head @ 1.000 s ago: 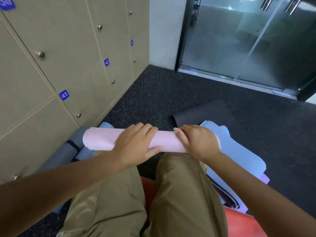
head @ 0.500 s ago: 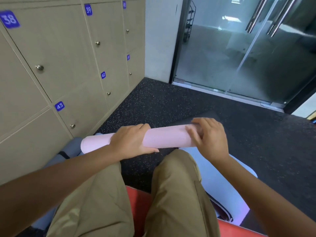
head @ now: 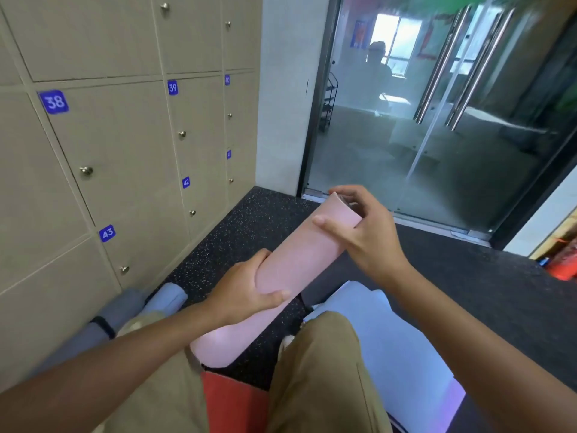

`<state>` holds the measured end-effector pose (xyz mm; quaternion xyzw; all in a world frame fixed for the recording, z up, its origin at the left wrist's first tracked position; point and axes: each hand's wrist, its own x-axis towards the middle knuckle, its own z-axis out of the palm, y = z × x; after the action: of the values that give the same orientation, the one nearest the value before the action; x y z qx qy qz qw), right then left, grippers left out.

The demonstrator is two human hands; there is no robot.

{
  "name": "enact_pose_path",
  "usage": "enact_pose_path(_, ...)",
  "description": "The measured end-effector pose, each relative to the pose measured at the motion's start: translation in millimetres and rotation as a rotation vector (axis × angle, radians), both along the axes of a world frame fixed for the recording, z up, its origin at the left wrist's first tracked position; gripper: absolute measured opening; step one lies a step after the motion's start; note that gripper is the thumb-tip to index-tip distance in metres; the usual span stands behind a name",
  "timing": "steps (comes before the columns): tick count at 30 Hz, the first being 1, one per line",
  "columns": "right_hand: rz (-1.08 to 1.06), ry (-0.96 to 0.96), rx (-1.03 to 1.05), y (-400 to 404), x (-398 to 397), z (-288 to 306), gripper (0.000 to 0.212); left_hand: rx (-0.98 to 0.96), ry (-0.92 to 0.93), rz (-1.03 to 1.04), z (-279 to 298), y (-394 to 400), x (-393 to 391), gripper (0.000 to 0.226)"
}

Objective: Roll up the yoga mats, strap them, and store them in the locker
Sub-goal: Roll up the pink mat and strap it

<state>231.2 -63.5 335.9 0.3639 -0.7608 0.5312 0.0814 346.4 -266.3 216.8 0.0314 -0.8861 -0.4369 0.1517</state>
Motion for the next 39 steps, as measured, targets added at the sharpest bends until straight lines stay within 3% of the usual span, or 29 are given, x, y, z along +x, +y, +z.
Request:
enact_pose_path(10,0.112,0.277,0.313,-18.6,51.7,1.6,0.080,0.299,0.188,0.086,6.3,40.9,25.3,0.079)
enact_pose_path(16,0.191,0.527,0.445,-22.7,54.1,-21.0,0.067,0.360,0.163,0.138,-18.7,39.1,35.5,0.078)
enact_pose_path(33,0.303,0.496,0.509,-39.5,22.3,-40.2,0.064,0.391,0.114,0.151,-44.2,24.6,18.7,0.074)
enact_pose_path(39,0.283,0.370,0.535,-16.7,10.7,-39.0,0.066,0.373,0.074,0.095,-41.0,34.2,4.2,0.071)
